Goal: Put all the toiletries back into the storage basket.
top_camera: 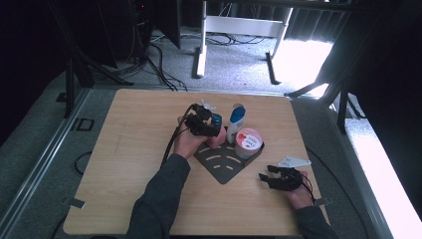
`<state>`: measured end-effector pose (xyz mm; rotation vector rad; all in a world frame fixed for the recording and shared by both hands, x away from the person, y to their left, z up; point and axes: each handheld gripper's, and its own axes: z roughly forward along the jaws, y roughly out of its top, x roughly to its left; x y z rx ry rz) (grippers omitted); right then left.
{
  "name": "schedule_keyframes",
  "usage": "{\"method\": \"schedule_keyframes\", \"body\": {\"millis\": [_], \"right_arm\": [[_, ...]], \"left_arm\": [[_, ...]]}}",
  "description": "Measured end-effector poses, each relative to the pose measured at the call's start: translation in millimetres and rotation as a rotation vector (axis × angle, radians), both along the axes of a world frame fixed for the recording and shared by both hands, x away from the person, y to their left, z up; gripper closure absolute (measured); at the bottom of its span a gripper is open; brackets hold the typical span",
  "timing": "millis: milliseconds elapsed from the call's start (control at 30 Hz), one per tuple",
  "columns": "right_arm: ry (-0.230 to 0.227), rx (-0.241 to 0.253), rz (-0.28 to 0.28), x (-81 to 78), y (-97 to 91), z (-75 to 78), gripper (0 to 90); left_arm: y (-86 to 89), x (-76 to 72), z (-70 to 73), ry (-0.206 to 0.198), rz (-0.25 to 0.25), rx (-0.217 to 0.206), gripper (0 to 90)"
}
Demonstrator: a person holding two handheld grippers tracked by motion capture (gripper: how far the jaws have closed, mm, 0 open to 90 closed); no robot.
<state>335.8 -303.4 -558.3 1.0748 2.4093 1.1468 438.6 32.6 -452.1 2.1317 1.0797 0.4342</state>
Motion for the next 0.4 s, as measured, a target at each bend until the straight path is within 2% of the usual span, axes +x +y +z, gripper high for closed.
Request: {"method": "schedule_keyframes", "body": {"millis": [300, 400], "right_arm": [[0.0, -0.001, 0.0, -0.1, 0.1, 0.0, 43.9], [0.002, 0.002, 0.0, 0.3, -0.3, 0.1, 43.9]], "left_arm": [[20.5, -15.6, -0.1, -0.011, -0.005, -0.001, 29.4], [33.1, -23.6, -2.7, -0.017, 0.002, 0.014, 30.0]]}}
